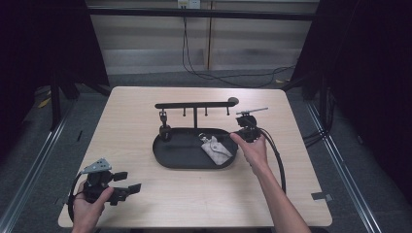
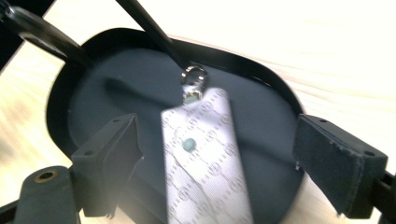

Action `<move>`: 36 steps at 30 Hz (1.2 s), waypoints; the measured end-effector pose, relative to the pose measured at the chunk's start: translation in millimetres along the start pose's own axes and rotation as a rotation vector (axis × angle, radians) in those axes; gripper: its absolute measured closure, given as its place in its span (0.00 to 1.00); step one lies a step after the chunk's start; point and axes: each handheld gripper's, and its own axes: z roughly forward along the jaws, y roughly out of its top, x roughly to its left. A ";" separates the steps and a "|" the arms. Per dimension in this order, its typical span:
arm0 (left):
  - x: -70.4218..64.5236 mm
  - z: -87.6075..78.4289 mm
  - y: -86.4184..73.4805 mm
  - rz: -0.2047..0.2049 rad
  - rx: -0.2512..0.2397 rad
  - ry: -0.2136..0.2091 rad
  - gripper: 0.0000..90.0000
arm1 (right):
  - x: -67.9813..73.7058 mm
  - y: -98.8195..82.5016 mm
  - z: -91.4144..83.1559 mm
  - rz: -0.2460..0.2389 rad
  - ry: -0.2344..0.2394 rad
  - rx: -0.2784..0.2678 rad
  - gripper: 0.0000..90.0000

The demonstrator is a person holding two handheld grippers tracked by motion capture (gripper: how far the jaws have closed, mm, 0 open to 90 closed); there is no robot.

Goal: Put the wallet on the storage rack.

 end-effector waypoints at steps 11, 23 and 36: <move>1.1 0.6 -0.2 -0.004 0.002 0.008 0.22 | -14.2 -20.7 -33.8 -0.018 -0.051 -0.045 0.16; 0.9 0.0 -0.1 -0.004 -0.002 0.008 0.22 | -26.7 -46.9 -58.6 -0.017 -0.071 -0.076 0.16; 0.1 2.3 -0.3 -0.003 0.009 0.009 0.22 | -26.1 -82.0 -86.7 -0.056 -0.108 -0.096 0.17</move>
